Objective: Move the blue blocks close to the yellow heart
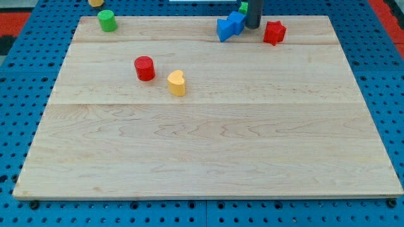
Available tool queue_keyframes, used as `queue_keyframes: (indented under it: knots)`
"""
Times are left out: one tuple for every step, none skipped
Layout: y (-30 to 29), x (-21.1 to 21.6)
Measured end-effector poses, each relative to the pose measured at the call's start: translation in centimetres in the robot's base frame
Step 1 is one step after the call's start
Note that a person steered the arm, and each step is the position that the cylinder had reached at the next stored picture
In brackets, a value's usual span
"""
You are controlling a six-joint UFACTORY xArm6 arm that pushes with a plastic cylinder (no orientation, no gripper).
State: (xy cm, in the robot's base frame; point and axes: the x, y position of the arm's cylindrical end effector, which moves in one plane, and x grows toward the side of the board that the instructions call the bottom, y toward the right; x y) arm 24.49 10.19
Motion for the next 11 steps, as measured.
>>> queue_keyframes:
  knots:
    - [-2.2,4.4]
    - [3.0,8.4]
    - [13.9,6.2]
    - [15.3,-4.8]
    - [15.1,-5.3]
    - [14.4,-5.4]
    - [10.4,-5.3]
    - [0.1,-5.3]
    - [-6.0,-2.7]
    - [-9.8,2.5]
    - [-11.8,9.4]
